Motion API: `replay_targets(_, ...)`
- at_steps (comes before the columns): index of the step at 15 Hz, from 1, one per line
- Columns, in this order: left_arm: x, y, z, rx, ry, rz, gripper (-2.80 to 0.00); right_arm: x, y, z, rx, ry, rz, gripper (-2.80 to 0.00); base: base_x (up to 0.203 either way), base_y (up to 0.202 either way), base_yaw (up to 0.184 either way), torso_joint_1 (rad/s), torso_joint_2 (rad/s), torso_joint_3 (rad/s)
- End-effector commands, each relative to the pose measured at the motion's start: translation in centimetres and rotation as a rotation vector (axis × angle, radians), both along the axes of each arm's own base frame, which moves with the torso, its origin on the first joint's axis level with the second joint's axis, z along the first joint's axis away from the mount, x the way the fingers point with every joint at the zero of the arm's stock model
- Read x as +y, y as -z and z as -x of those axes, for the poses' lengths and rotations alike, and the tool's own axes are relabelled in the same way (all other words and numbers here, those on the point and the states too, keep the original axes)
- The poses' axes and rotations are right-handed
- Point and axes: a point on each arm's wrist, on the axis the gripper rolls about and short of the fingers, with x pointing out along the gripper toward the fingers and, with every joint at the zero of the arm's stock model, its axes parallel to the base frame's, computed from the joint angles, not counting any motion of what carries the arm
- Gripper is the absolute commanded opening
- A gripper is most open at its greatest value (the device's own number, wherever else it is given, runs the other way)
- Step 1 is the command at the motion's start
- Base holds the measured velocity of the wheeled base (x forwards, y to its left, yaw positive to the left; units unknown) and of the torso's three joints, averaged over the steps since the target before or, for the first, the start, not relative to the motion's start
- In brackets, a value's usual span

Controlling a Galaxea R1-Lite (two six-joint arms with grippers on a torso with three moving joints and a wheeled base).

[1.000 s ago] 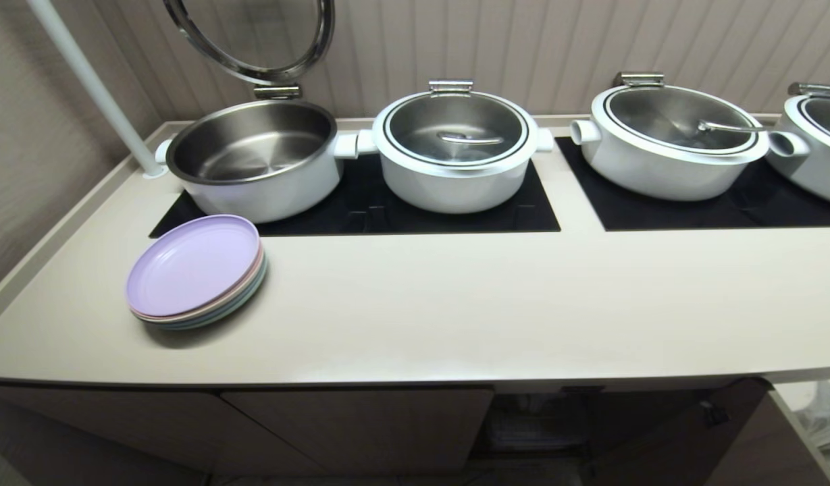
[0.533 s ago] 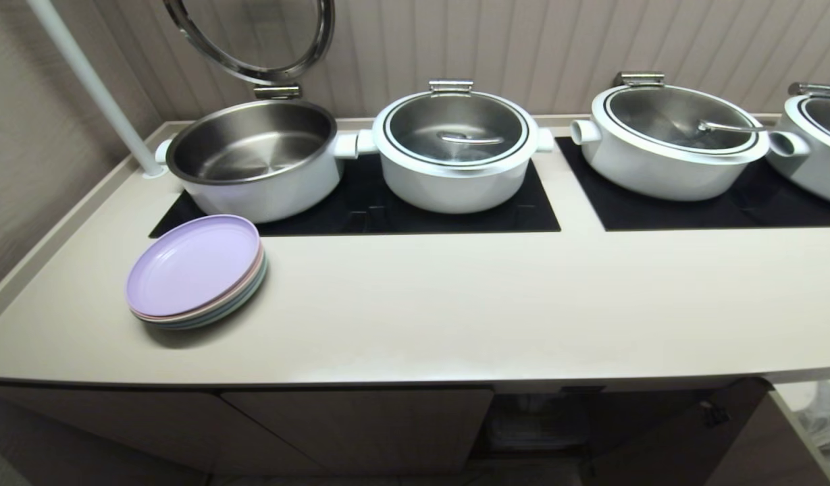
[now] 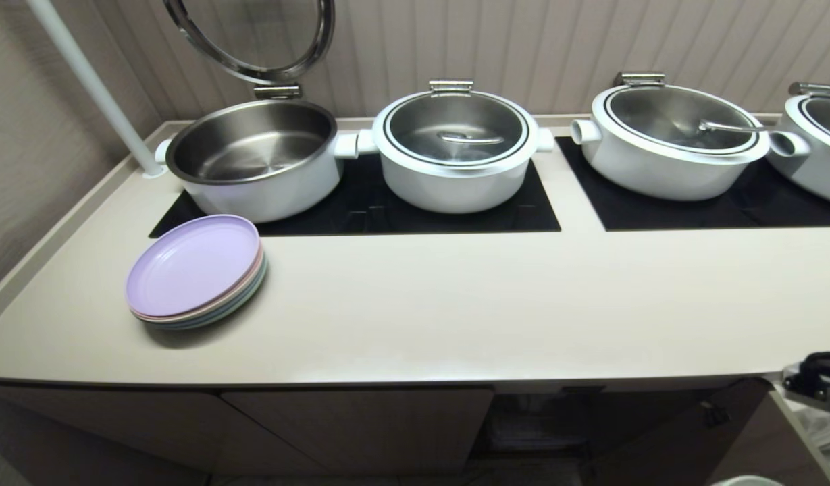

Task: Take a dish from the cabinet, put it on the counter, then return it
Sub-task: Place it on the table

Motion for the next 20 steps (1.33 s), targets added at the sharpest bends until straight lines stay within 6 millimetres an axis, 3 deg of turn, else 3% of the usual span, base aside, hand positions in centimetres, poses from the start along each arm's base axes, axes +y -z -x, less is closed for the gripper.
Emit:
replay_targets(1, 0.0, 0.0, 0.0, 0.000, -0.001, 0.000, -2.80, 0.6, 0.0, -1.8, 0.037, 0.011, 0.012, -2.80, 0.000, 0.000, 0.000, 0.000, 0.00, 0.000)
replay_targets(20, 0.0, 0.0, 0.0, 0.000, -0.001, 0.000, -2.80, 4.9, -1.5, -17.1, 0.034, 0.224, -0.040, -2.80, 0.000, 0.000, 0.000, 0.000, 0.00, 0.000)
